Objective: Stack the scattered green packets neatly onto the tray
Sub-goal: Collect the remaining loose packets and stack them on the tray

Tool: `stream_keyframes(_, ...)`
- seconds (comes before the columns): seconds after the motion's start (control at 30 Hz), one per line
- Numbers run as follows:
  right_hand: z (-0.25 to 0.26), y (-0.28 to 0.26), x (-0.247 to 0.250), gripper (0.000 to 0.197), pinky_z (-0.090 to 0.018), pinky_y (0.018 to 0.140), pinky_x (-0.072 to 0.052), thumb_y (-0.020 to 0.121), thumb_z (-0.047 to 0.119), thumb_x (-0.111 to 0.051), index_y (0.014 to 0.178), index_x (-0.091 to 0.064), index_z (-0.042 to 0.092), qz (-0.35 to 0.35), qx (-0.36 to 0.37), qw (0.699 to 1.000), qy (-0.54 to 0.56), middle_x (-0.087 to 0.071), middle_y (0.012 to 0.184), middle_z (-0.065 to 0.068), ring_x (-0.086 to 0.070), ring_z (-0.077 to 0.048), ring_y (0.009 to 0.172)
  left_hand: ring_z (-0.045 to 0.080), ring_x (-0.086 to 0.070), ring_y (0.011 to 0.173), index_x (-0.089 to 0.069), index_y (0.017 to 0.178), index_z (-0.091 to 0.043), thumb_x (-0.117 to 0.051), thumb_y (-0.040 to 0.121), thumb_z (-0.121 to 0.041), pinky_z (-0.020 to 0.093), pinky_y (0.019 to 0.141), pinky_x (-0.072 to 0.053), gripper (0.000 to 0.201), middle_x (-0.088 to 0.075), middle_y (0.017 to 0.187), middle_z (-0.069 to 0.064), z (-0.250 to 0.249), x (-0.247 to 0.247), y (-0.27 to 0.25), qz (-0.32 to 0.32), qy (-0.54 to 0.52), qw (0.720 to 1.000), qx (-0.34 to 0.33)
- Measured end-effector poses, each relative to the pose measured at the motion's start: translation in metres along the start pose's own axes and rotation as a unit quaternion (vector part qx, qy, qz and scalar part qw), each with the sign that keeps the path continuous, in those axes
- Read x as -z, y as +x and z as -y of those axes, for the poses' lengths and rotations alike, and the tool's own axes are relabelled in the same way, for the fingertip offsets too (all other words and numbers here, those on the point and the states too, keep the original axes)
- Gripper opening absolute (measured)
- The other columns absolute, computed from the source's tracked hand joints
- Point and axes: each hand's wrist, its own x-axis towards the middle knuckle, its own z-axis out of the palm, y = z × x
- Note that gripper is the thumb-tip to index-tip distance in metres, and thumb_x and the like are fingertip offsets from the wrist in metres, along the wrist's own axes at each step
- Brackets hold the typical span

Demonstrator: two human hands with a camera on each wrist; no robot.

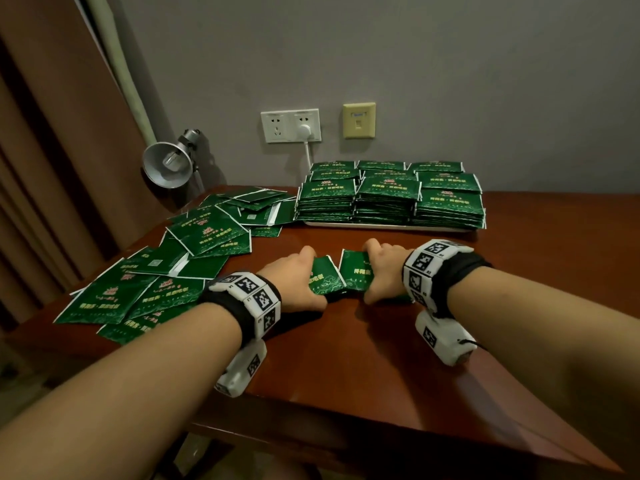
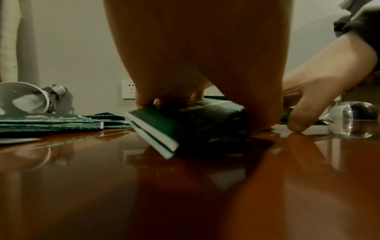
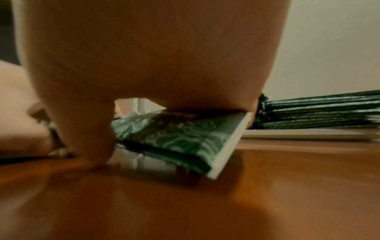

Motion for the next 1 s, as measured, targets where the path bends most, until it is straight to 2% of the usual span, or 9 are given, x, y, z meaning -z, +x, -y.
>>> stream_keyframes(0.1, -0.005, -0.001, 0.001, 0.100, -0.043, 0.091, -0.050, 0.058, 0.057, -0.081, 0.133, -0.029, 0.016, -0.004, -0.012, 1.000, 0.000, -0.049, 0.120, -0.008, -0.054, -0.028, 0.106, 0.020, -0.058, 0.093, -0.028, 0.133, -0.021, -0.075, 0.061, -0.060, 0.042, 0.081, -0.055, 0.094, -0.048, 0.111, 0.001, 0.001, -0.001, -0.001, -0.011, -0.010, 1.000, -0.002)
stream_keyframes(0.23, -0.013, -0.003, 0.008, 0.080, -0.042, 0.083, -0.054, 0.070, 0.047, -0.077, 0.129, -0.034, 0.015, -0.013, -0.017, 1.000, 0.000, -0.046, 0.115, -0.008, -0.057, -0.027, 0.097, 0.019, -0.055, 0.097, -0.024, 0.140, -0.022, -0.076, 0.064, -0.052, 0.041, 0.085, -0.053, 0.097, -0.045, 0.116, 0.001, 0.002, 0.003, 0.000, -0.048, -0.027, 0.998, -0.001)
stream_keyframes(0.37, -0.025, -0.001, 0.026, 0.082, -0.042, 0.093, -0.048, 0.074, 0.049, -0.073, 0.136, -0.034, 0.013, -0.063, -0.012, 0.998, 0.008, -0.046, 0.126, -0.011, -0.050, -0.030, 0.114, 0.017, -0.054, 0.099, -0.030, 0.139, -0.022, -0.077, 0.065, -0.049, 0.040, 0.087, -0.052, 0.091, -0.049, 0.113, -0.003, 0.003, 0.020, 0.011, -0.062, 0.001, 0.998, -0.019)
stream_keyframes(0.43, -0.033, 0.004, 0.041, 0.085, -0.042, 0.096, -0.046, 0.075, 0.049, -0.073, 0.140, -0.033, 0.013, -0.086, -0.018, 0.996, 0.004, -0.046, 0.129, -0.012, -0.047, -0.032, 0.118, 0.018, -0.055, 0.107, -0.028, 0.142, -0.021, -0.078, 0.069, -0.043, 0.039, 0.089, -0.051, 0.091, -0.051, 0.121, -0.002, 0.000, 0.035, 0.022, -0.067, 0.026, 0.997, -0.039)
stream_keyframes(0.5, -0.044, 0.012, 0.058, 0.089, -0.044, 0.098, -0.045, 0.074, 0.049, -0.074, 0.144, -0.030, 0.016, -0.103, -0.028, 0.994, -0.001, -0.046, 0.133, -0.011, -0.046, -0.032, 0.120, 0.019, -0.053, 0.114, -0.026, 0.146, -0.019, -0.078, 0.072, -0.036, 0.036, 0.092, -0.049, 0.092, -0.050, 0.131, 0.000, -0.004, 0.054, 0.038, -0.078, 0.046, 0.994, -0.059)
stream_keyframes(0.6, -0.063, 0.028, 0.087, 0.090, -0.045, 0.095, -0.049, 0.074, 0.049, -0.075, 0.145, -0.029, 0.017, -0.119, -0.048, 0.992, -0.006, -0.048, 0.134, -0.011, -0.052, -0.032, 0.117, 0.024, -0.047, 0.126, -0.025, 0.147, -0.017, -0.080, 0.071, -0.034, 0.044, 0.102, -0.043, 0.096, -0.046, 0.140, 0.004, -0.010, 0.078, 0.070, -0.092, 0.080, 0.989, -0.080)
stream_keyframes(0.7, -0.079, 0.050, 0.114, 0.090, -0.040, 0.091, -0.050, 0.077, 0.044, -0.076, 0.146, -0.028, 0.012, -0.113, -0.059, 0.992, 0.008, -0.048, 0.134, -0.013, -0.055, -0.032, 0.114, 0.027, -0.047, 0.125, -0.027, 0.145, -0.018, -0.082, 0.069, -0.033, 0.048, 0.100, -0.044, 0.094, -0.048, 0.137, 0.006, -0.016, 0.093, 0.107, -0.103, 0.087, 0.986, -0.094)
stream_keyframes(0.87, -0.104, 0.097, 0.144, 0.085, -0.034, 0.085, -0.045, 0.081, 0.039, -0.074, 0.146, -0.029, 0.008, -0.116, -0.055, 0.992, 0.007, -0.051, 0.136, -0.013, -0.054, -0.031, 0.117, 0.027, -0.048, 0.122, -0.031, 0.143, -0.018, -0.083, 0.071, -0.031, 0.046, 0.098, -0.046, 0.090, -0.048, 0.132, 0.006, -0.017, 0.114, 0.165, -0.083, 0.113, 0.984, -0.109)
stream_keyframes(1.0, -0.114, 0.137, 0.151, 0.085, -0.036, 0.092, -0.044, 0.081, 0.039, -0.074, 0.147, -0.029, 0.008, -0.106, -0.049, 0.993, -0.005, -0.050, 0.139, -0.013, -0.052, -0.031, 0.121, 0.027, -0.046, 0.122, -0.033, 0.143, -0.017, -0.082, 0.073, -0.030, 0.041, 0.103, -0.041, 0.087, -0.048, 0.131, 0.007, -0.008, 0.121, 0.201, -0.053, 0.139, 0.982, -0.119)
